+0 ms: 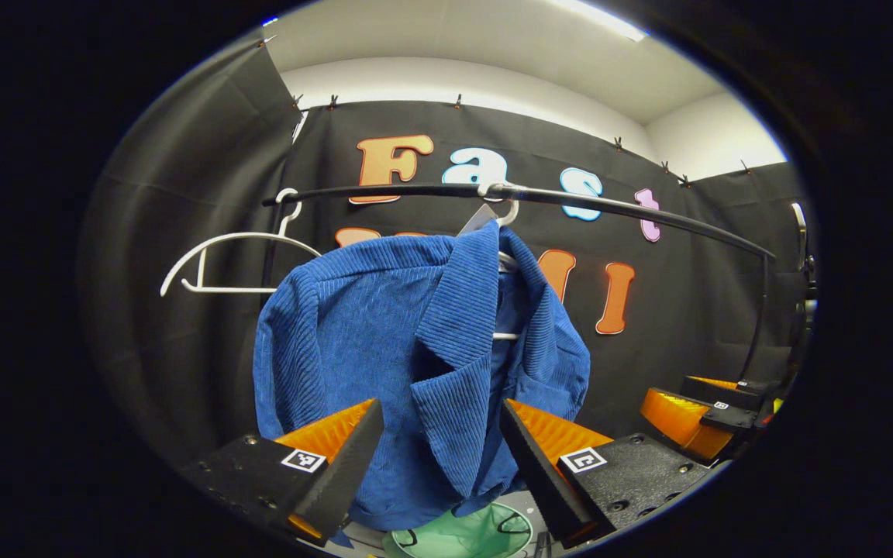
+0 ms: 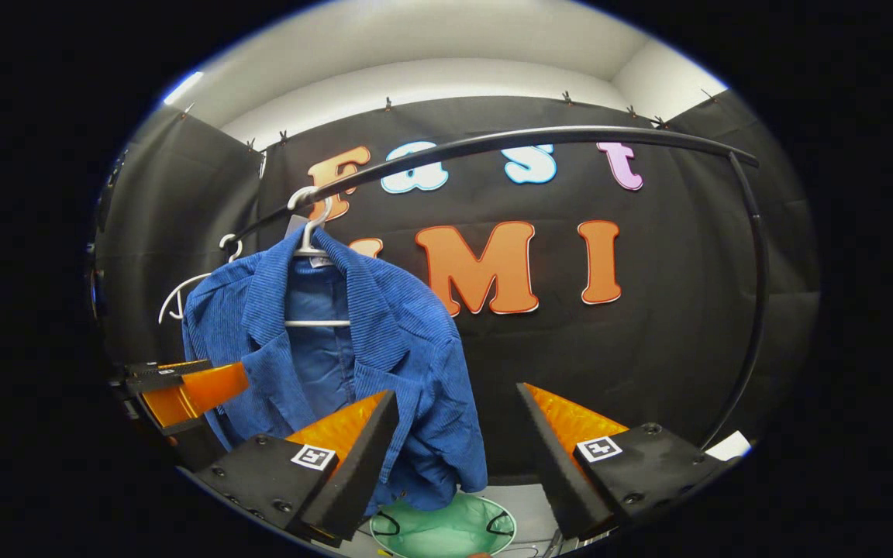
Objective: Grasp the clothes on the hanger with both hands and then place them into the laundry hamper below.
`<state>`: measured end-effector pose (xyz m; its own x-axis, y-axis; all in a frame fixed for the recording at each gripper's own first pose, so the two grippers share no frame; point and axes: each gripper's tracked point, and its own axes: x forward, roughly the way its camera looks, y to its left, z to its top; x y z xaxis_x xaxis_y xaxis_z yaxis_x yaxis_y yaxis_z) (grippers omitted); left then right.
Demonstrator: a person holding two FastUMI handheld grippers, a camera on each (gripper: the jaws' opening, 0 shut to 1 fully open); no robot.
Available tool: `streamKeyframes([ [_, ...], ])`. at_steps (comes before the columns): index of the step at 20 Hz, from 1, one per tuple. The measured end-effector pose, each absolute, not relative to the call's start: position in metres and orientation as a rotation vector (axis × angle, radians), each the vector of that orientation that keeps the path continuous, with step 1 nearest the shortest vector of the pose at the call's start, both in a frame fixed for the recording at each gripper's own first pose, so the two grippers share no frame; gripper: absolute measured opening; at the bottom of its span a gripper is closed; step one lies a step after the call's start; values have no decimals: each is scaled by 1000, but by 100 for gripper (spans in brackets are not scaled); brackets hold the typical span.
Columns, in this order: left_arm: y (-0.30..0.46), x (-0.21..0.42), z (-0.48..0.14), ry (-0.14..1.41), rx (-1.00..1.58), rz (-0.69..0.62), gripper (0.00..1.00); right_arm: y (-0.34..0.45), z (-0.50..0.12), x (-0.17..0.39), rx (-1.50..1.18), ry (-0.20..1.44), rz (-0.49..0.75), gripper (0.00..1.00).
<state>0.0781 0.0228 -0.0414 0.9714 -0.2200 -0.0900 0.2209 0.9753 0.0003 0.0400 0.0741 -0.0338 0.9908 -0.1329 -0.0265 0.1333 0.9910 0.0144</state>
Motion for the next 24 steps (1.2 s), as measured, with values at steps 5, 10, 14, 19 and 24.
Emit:
streamKeyframes([
  [5, 21, 100, -62, 113, 17, -207, 95, 88, -47, 58, 15, 50, -101, 98],
  [10, 21, 125, -74, 120, 32, -187, 95, 101, -68, 89, 41, 99, -76, 98],
  [14, 20, 142, -85, 132, 36, -176, 95, 104, -90, 117, 62, 145, -64, 98],
  [19, 20, 156, -90, 136, 33, -168, 95, 96, -106, 148, 68, 171, -77, 98],
  [24, 21, 169, -93, 141, 32, -177, 92, 96, -112, 177, 116, 163, -32, 98],
])
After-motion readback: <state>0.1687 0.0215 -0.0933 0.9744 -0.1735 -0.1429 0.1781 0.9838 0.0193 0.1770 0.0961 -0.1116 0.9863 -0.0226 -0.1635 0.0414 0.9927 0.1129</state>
